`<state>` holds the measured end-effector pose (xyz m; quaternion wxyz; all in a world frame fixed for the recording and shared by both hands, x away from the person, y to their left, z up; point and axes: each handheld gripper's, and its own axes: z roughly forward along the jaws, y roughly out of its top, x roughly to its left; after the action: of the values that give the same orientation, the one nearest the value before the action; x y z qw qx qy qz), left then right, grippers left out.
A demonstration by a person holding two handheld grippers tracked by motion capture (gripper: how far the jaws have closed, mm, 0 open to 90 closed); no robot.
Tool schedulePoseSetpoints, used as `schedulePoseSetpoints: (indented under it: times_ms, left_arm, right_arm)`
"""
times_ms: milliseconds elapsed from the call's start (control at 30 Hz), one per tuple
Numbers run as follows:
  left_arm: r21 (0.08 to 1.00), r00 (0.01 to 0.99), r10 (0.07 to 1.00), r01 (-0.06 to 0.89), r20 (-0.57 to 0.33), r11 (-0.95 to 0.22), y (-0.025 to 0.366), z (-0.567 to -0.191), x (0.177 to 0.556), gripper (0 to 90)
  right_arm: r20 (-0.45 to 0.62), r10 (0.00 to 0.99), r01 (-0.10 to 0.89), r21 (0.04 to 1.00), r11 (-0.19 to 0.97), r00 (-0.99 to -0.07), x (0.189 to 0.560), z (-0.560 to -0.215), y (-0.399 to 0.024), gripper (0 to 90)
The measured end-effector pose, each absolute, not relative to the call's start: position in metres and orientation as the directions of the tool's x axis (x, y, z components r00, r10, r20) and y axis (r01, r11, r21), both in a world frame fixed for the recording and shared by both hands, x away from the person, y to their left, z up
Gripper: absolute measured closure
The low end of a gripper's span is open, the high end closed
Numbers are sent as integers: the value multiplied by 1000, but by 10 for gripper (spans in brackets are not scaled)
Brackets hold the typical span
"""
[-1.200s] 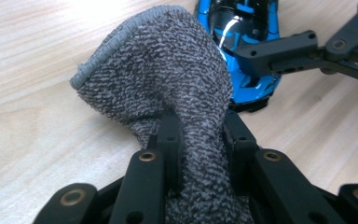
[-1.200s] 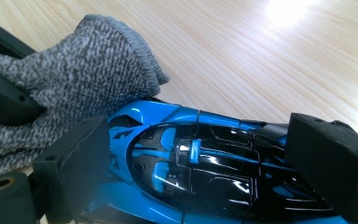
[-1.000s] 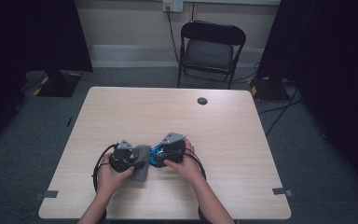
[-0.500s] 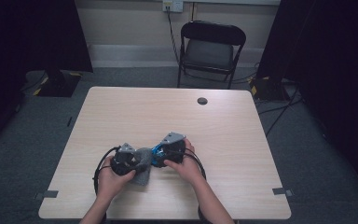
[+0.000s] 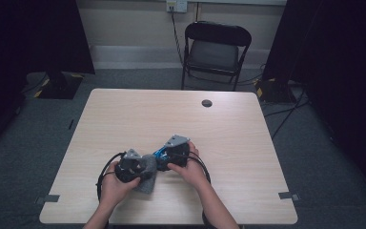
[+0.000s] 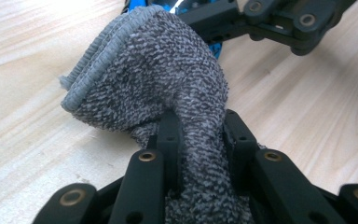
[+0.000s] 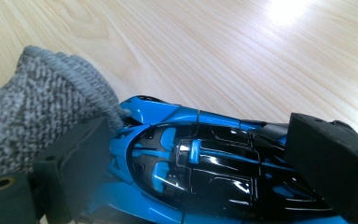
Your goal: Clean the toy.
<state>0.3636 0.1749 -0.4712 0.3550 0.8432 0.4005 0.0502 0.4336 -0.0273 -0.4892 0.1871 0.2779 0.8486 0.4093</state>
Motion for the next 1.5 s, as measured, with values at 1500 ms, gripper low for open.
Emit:
schedulePoseSetpoints:
  times_ms: [1500]
  left_arm:
    - [614, 777, 604, 567, -177, -548, 134, -468, 340, 725]
  right_arm:
    - [-90, 627, 323, 796, 512, -774, 435, -489, -28, 65]
